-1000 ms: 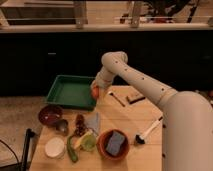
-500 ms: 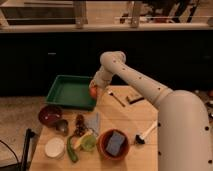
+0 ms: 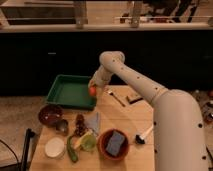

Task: Place apple in tray

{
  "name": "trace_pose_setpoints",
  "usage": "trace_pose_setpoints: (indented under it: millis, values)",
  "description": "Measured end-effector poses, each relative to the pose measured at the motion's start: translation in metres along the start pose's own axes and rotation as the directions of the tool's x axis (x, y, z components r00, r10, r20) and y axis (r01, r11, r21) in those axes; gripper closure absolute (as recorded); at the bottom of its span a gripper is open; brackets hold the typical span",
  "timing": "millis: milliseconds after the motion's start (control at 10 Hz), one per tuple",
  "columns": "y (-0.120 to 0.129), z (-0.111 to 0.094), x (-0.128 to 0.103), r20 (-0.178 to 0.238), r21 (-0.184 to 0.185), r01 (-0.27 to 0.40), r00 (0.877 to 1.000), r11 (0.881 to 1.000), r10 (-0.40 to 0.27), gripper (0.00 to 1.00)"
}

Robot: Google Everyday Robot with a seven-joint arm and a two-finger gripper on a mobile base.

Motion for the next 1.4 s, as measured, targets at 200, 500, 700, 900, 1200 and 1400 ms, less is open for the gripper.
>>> trace_pose_setpoints:
  millis: [200, 500, 700, 900, 1200, 1400]
  values:
    - [-0.004, 0.003, 0.000, 0.007, 0.000, 0.005, 1.000, 1.000, -0.005, 1.00]
    - [-0.008, 0.004, 0.003, 0.017, 0.002, 0.010, 1.000, 1.000, -0.011, 1.00]
    - [-0.011, 0.007, 0.003, 0.021, 0.001, 0.017, 1.000, 1.000, -0.017, 1.00]
    - [-0.015, 0.010, 0.003, 0.027, 0.003, 0.022, 0.999, 1.000, -0.022, 1.00]
    - [-0.017, 0.011, 0.007, 0.030, 0.004, 0.026, 0.999, 1.000, -0.027, 1.00]
    - [-0.020, 0.014, 0.005, 0.033, 0.001, 0.033, 0.999, 0.999, -0.033, 0.92]
